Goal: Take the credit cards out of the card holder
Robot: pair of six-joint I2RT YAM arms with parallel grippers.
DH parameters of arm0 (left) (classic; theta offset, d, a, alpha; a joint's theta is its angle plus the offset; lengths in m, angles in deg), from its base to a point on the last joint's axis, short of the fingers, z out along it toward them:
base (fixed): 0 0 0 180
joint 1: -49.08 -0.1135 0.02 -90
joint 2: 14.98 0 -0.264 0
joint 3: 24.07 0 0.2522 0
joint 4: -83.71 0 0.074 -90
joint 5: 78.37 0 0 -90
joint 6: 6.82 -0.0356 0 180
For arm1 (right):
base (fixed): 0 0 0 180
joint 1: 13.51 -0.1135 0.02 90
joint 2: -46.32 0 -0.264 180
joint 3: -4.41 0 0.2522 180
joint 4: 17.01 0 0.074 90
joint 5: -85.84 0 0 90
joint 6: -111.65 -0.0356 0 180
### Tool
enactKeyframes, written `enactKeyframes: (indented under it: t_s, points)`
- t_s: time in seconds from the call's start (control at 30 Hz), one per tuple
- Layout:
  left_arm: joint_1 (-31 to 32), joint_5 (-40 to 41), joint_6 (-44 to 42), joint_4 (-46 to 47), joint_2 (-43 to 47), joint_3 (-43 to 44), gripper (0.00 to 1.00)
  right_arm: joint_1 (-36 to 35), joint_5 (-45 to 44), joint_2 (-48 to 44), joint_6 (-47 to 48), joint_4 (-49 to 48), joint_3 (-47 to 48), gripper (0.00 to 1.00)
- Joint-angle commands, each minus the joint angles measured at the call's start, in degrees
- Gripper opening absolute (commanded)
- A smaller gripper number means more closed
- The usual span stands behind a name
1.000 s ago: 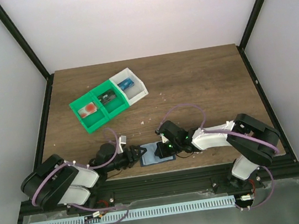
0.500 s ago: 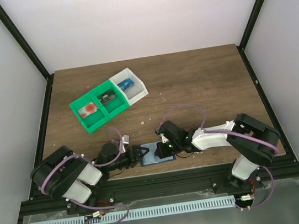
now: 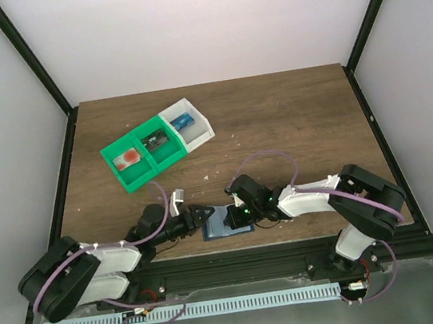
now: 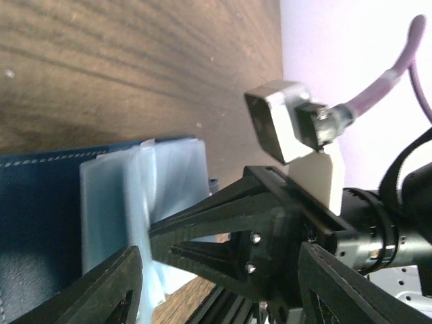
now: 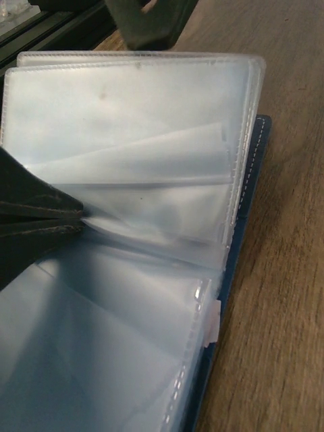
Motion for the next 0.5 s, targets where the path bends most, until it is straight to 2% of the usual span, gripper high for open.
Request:
enactKeyframes:
  t_s: [0.0,0.2,0.47]
  points:
    - [0.17,3.81,-3.38,-10.59,6.31,1.73,0.65,-0.33,-1.02,0.67,-0.02,2.45,-1.39,0.01]
    - [0.25,4.71,-2.84,-12.7,9.81,0.82,0.65,-0.32,-0.93,0.75,-0.1,2.27,-1.41,0.01]
    - [0.64,1.97,-0.52,-5.42,3.6,0.29,0.66,-0.32,-0.96,0.83,-0.15,2.35,-1.38,0.01]
